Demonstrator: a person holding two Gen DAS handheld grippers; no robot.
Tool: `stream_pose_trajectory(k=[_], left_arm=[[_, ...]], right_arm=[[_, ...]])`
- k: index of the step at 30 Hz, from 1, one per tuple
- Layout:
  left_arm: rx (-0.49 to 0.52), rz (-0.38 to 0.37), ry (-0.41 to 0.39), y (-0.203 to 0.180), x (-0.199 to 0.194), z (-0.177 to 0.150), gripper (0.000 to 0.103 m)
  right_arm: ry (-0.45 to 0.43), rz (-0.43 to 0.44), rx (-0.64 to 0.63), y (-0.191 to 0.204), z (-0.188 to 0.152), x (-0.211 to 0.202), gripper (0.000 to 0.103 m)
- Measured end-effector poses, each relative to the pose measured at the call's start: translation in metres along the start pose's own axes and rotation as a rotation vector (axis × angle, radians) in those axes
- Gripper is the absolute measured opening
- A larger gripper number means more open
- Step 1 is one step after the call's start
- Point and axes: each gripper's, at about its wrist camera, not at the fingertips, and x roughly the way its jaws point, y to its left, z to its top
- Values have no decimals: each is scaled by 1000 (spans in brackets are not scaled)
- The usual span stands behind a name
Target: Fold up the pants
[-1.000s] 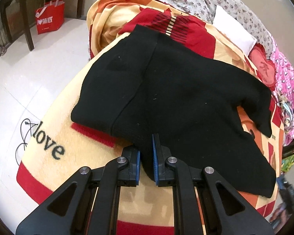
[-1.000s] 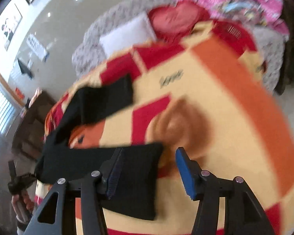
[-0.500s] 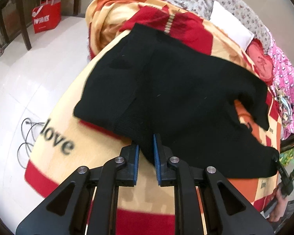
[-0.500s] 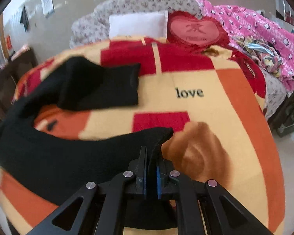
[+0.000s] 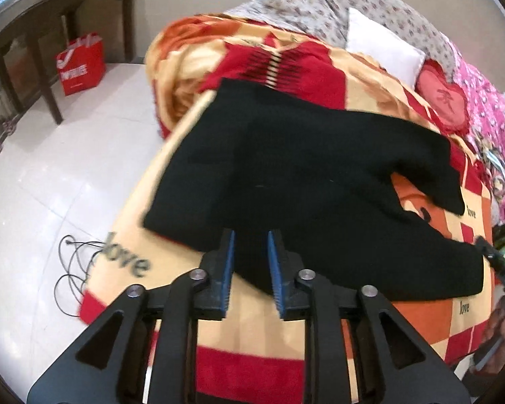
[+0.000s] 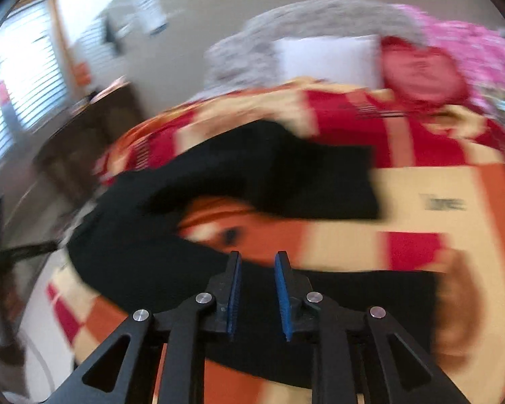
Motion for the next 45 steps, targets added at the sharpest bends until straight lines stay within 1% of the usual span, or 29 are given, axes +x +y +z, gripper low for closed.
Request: stream_pose_trajectory(k=[2, 5, 8, 10, 11, 12, 14, 16, 18, 20, 22, 26, 28, 29, 31, 34, 36, 39, 42, 45], left_arm=[[21, 3, 8, -11, 13, 2, 20], [31, 14, 18, -20, 29, 4, 20], [25, 34, 41, -23, 52, 7, 20], [28, 49, 38, -22, 63, 9, 21], [35, 55, 7, -23, 64, 10, 22], [42, 67, -1, -24, 65, 13, 26], [44, 67, -2, -24, 68, 17, 31], [49, 67, 5, -26, 70, 21, 36], [57, 74, 7, -28, 70, 26, 37], [60, 79, 4, -28, 71, 30, 37], [57, 78, 1, -26, 71, 36, 37], [52, 70, 21, -26, 79, 51, 37], [48, 48, 43, -26, 85, 63, 38], [44, 38, 52, -26, 88, 68, 39], [32, 36, 48, -24, 95, 79, 48], [29, 47, 43, -26, 105, 99, 49], [45, 49, 60, -30, 115, 110, 49], [52, 60, 82, -33, 128, 118, 50], [81, 81, 67, -39, 132, 121, 55], [86, 83, 59, -40, 134, 122, 56]], right_arm=[[29, 52, -47, 24, 1, 24, 19], [91, 93, -97, 50, -2, 55, 19], [148, 91, -154, 69, -6, 79, 19], [186, 84, -168, 71, -7, 95, 21], [179, 85, -170, 72, -7, 99, 23], [171, 92, -170, 72, -5, 100, 24], [189, 109, -161, 72, 1, 102, 27], [170, 116, -170, 74, 10, 98, 27], [138, 103, -183, 72, 25, 92, 29], [112, 80, -197, 69, 38, 88, 35], [83, 56, -223, 66, 54, 85, 38], [45, -7, -305, 58, 88, 86, 42], [39, -53, -359, 50, 106, 90, 44], [47, -86, -392, 45, 114, 94, 45], [65, -123, -438, 38, 127, 101, 45], [69, -156, -514, 29, 144, 106, 45], [81, -149, -567, 26, 154, 114, 47], [149, -132, -630, 23, 161, 137, 47], [216, -106, -694, 26, 162, 161, 48], [284, -116, -712, 26, 159, 180, 46]])
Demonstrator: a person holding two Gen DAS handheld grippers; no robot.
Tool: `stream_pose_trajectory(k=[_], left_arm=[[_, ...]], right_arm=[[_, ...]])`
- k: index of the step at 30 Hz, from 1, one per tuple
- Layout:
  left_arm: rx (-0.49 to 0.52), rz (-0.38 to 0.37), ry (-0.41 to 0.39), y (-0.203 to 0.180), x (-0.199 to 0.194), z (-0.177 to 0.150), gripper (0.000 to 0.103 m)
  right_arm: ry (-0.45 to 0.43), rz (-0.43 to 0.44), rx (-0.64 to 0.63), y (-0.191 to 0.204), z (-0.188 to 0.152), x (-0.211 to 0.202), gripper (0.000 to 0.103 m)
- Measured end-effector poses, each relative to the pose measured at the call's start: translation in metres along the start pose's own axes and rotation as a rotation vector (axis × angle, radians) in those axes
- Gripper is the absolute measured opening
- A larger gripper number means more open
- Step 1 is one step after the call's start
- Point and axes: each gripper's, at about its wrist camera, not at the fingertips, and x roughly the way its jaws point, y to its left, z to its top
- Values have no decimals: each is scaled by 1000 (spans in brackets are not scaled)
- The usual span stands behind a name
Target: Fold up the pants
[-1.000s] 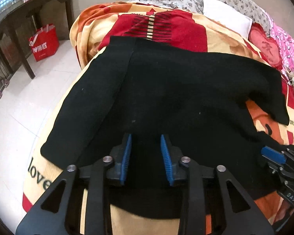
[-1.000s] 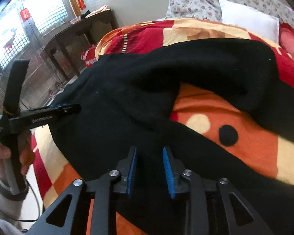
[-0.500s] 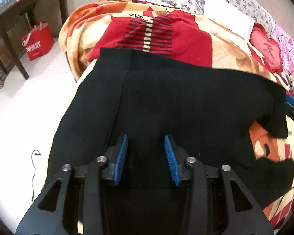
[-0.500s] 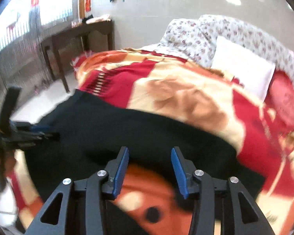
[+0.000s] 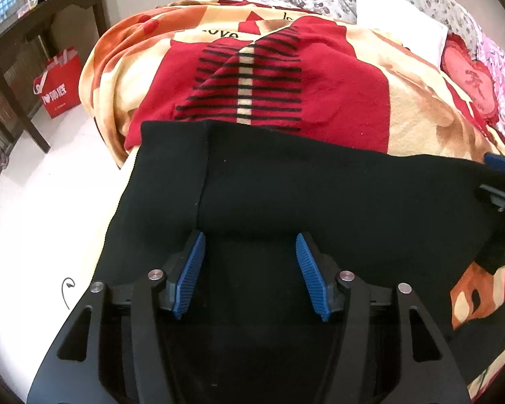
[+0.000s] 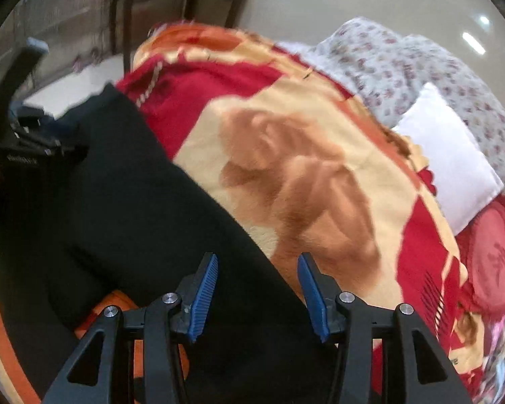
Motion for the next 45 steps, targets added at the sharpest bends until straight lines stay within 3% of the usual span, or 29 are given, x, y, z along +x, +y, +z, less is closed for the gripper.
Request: stream_pose_trajectory(k=[2, 4, 7, 9, 15, 19, 22, 25, 27, 29, 30, 32, 36, 42, 45], left_arm=[[-4, -10, -4, 1, 0, -1, 56], [-33, -38, -5, 7, -5, -1, 56], [-120, -31, -34, 25, -23, -3, 56], [-160, -3, -74, 37, -39, -6, 56], [-239, -33, -157, 70, -91, -28, 56], [-248, -67, -193, 80, -118, -53, 56], [-252, -116, -183, 81, -124, -69, 56], [-262, -159, -186, 81, -127, -81, 58], [-264, -180, -177, 80, -125, -87, 69], [-278, -180, -154, 81, -118, -89, 70], [-284, -178, -146, 81, -115, -89, 70], [-300, -173, -140, 83, -108, -86, 70], [-356, -144, -134, 91, -90, -78, 70], [-409, -123, -77, 100, -58, -61, 70], [-418, -121, -90, 98, -51, -52, 70]], right_arm=[[-8, -9, 1, 5, -4, 1, 16], [-30, 2, -2, 17, -9, -6, 7], [-96, 3, 2, 34, -20, -30, 6], [-161, 68, 65, 39, -31, -50, 5], [-234, 197, 123, 86, -74, -107, 5], [-220, 273, 143, 131, -113, -120, 5], [-161, 360, 181, 159, -142, -102, 5], [-107, 353, 214, 175, -153, -88, 5], [-157, 347, 253, 172, -151, -95, 5], [-248, 342, 272, 172, -140, -111, 11], [-281, 310, 270, 173, -132, -115, 18], [-338, 248, 262, 178, -113, -117, 44], [-363, 224, 250, 192, -73, -95, 44], [-274, 138, 128, 219, -32, -44, 44], [-238, 86, 91, 219, -25, -25, 44]])
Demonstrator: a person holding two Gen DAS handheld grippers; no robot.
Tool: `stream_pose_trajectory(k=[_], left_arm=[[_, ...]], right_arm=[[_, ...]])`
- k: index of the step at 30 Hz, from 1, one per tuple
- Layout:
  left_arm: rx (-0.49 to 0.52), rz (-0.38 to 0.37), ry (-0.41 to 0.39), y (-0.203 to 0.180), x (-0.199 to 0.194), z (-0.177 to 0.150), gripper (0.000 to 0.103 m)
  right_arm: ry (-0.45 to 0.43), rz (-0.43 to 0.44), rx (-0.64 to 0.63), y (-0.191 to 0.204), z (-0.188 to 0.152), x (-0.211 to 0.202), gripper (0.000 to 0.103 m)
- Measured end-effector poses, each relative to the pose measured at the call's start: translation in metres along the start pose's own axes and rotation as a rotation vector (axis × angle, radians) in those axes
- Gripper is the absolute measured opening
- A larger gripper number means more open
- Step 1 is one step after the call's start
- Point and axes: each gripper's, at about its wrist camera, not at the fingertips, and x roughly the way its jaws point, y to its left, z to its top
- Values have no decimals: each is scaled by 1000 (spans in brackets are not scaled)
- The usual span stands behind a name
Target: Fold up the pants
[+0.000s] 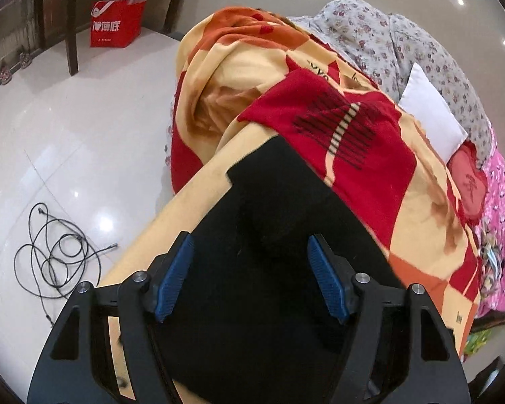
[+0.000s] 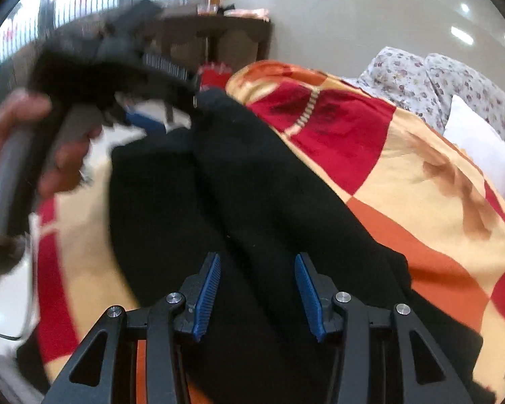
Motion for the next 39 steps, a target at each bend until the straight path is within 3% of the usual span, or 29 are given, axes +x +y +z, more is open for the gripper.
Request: stream_pose_trajectory(k=[1, 2, 3, 4, 5, 8, 14, 17, 20, 22, 25, 27, 31, 33, 37, 39], left_arm=[[6, 0, -10, -3, 2, 2, 70], [11, -2, -17, -5, 4, 4, 70], [22, -7, -19, -9, 8, 6, 63], [28, -19, -7, -12, 12, 7, 45], [30, -26, 8, -15, 14, 9, 38], [52, -14, 0, -22, 9, 11, 20], [63, -136, -26, -5, -45, -1, 16], [102, -116, -67, 8, -73, -25, 15], [104, -32, -56, 28, -70, -46, 15], [84, 41, -5, 42, -49, -54, 15], [78, 35, -2, 48, -46, -57, 16], [79, 36, -19, 45, -56, -54, 19], [83, 128, -129, 40, -81, -51, 19], [61, 88, -152, 39, -88, -49, 19], [108, 83, -130, 24, -78, -49, 19], [152, 77, -110, 10, -67, -52, 19]], right_arm=[[-10, 6, 8, -3, 0, 1, 40], [-18, 15, 29, -9, 1, 0, 25], [-37, 44, 62, -15, 3, -2, 17], [-65, 126, 131, -26, 3, -3, 10], [-74, 185, 210, -39, 3, -1, 8], [-88, 286, 348, -58, 3, -4, 6], [-143, 407, 309, -34, 3, -58, 6], [-107, 430, 269, -7, -10, -67, 6], [-53, 404, 263, 11, -24, -47, 6], [14, 412, 300, 15, -30, -28, 6], [3, 439, 324, 7, -28, -39, 9], [-48, 393, 340, -14, -26, -64, 13], [-108, 233, 453, -66, -27, -85, 47], [-87, 167, 503, -87, -25, -75, 47], [-10, 177, 560, -105, -17, -28, 46], [17, 194, 528, -102, -13, -14, 29]])
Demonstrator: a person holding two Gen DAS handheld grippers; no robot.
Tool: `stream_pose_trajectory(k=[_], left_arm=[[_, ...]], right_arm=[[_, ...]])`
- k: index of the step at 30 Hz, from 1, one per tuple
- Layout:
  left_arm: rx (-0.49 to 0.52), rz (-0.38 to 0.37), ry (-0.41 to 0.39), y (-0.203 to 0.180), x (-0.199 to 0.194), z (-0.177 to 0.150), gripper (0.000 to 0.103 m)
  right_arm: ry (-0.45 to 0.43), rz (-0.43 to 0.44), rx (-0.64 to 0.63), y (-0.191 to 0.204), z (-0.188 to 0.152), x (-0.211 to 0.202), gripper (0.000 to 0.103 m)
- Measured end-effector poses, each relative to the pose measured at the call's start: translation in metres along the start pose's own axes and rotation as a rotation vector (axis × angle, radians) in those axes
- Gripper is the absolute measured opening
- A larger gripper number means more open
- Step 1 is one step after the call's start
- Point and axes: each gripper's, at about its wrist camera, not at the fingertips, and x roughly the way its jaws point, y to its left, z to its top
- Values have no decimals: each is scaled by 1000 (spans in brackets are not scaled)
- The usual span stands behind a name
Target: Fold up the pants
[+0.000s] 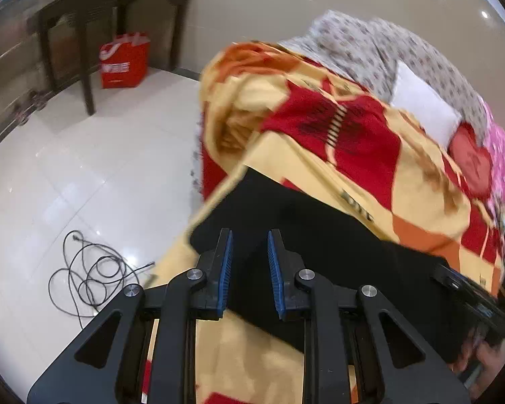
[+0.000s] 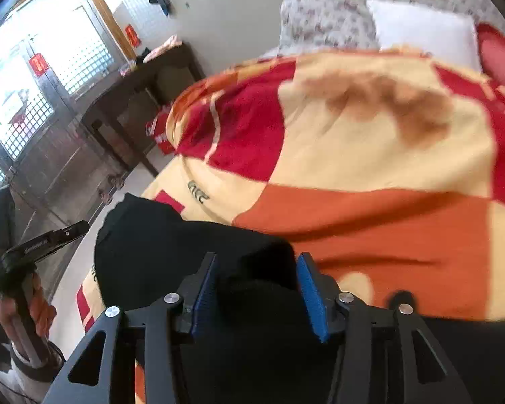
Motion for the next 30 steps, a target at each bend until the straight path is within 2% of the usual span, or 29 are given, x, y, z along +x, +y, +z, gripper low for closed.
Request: stream_pose_trajectory(k=[2, 4, 6, 7, 10, 14, 17, 23, 24, 26, 28, 30], left_arm=[[31, 8, 11, -10, 7, -2, 19], [50, 26, 35, -17, 21, -8, 19], [69, 55, 66, -22, 37, -14, 21], [77, 69, 56, -24, 41, -16, 21], [99, 95, 43, -30, 40, -17, 22], [101, 94, 50, -35, 37, -17, 24], [93, 70, 56, -41, 32, -18, 24], [127, 0, 57, -73, 19, -27, 24], [135, -16, 59, -80, 17, -29, 27], [155, -50, 64, -95, 15, -34, 35], [177, -73, 73, -112, 16, -39, 36], [216, -99, 93, -133, 20, -47, 36]], right_arm=[[-7, -113, -98, 10, -2, 7, 22], [-21, -244, -146, 7, -2, 13, 22], [-24, -208, -70, -8, 0, 18, 21], [-39, -191, -47, -14, 1, 19, 21], [-45, -172, -22, -18, 3, 16, 22], [-65, -137, -5, -12, -2, -11, 22], [-96, -149, -26, -4, -15, -39, 24], [-93, -132, -2, -11, -54, -80, 24], [-93, -133, 6, -14, -62, -85, 25], [-76, -154, 25, -23, -77, -89, 28], [-36, -178, 67, -36, -88, -82, 28], [-53, -140, 118, -45, -93, -83, 28]])
